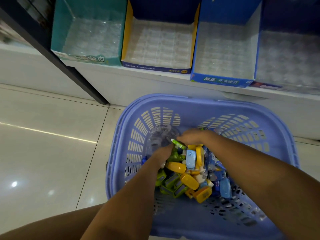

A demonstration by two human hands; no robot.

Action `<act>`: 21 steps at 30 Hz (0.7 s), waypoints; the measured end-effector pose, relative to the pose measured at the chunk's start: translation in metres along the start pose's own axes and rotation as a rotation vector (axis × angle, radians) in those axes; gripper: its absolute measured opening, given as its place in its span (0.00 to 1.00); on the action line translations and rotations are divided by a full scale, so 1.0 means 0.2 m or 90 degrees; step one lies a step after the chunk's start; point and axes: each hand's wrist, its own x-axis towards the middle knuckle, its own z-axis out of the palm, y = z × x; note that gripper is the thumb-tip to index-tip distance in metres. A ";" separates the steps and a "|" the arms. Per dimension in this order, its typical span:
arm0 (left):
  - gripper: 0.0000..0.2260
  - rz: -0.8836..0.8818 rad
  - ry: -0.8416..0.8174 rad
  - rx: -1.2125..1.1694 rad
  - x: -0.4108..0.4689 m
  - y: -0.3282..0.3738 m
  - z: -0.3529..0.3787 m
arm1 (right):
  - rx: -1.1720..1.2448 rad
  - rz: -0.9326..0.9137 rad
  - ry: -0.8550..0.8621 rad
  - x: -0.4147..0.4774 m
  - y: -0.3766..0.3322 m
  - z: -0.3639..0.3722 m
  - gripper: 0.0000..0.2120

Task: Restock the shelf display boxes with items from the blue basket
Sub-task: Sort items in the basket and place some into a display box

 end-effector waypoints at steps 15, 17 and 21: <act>0.24 0.283 0.045 0.082 -0.55 -0.10 0.59 | 0.141 -0.027 0.047 -0.58 0.40 0.12 0.18; 0.28 0.296 -0.032 0.222 -0.58 -0.10 0.72 | 0.148 -0.047 0.149 -0.63 0.47 0.18 0.19; 0.19 0.271 -0.184 0.204 -0.50 0.03 0.62 | 0.068 -0.013 0.171 -0.62 0.47 0.25 0.22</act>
